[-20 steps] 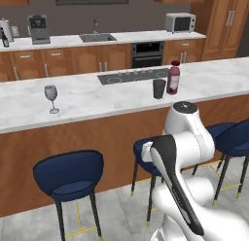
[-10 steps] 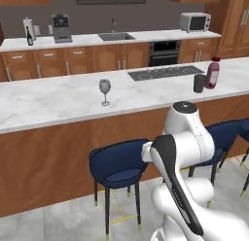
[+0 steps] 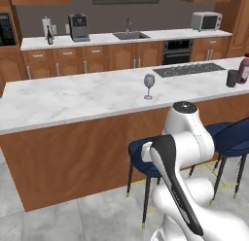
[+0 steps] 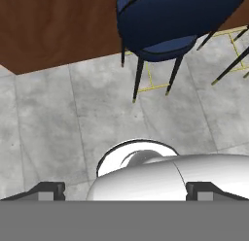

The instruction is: There is a wine glass and glass cup on the dining counter. Place the wine bottle next to the wine glass and the juice bottle next to the glass cup.

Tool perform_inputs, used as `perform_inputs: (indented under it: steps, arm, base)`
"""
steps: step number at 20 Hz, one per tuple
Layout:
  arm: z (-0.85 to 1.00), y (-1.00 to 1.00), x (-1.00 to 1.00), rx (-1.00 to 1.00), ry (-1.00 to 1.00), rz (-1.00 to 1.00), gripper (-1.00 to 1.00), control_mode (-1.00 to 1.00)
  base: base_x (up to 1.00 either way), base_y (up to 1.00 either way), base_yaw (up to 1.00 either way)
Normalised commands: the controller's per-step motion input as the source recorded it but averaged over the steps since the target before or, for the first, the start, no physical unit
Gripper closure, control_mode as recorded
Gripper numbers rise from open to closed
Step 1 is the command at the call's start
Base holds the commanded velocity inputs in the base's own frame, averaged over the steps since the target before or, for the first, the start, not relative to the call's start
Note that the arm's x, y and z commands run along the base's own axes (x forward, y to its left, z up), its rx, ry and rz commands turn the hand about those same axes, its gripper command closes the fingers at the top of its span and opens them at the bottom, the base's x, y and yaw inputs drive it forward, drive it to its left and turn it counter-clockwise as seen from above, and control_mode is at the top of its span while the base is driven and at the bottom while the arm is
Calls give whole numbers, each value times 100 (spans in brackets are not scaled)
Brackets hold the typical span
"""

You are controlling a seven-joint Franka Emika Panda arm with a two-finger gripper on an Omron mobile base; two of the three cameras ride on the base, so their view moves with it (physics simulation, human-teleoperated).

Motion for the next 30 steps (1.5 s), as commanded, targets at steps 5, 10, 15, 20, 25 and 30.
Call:
perform_inputs:
  steps: [5,10,15,20,25,30]
  arm:
    - [0,0,0,0,0,0,-100,100]
    - [0,0,0,0,0,0,-100,100]
    - [0,0,0,0,0,0,-100,100]
    - [0,0,0,0,0,0,-100,100]
    - [0,0,0,0,0,0,-100,100]
    - [0,0,0,0,0,0,-100,100]
  base:
    - [15,86,-9]
    - [17,87,-8]
    - [17,91,-2]
    - [18,94,0]
    - [18,94,0]
    - [34,93,0]
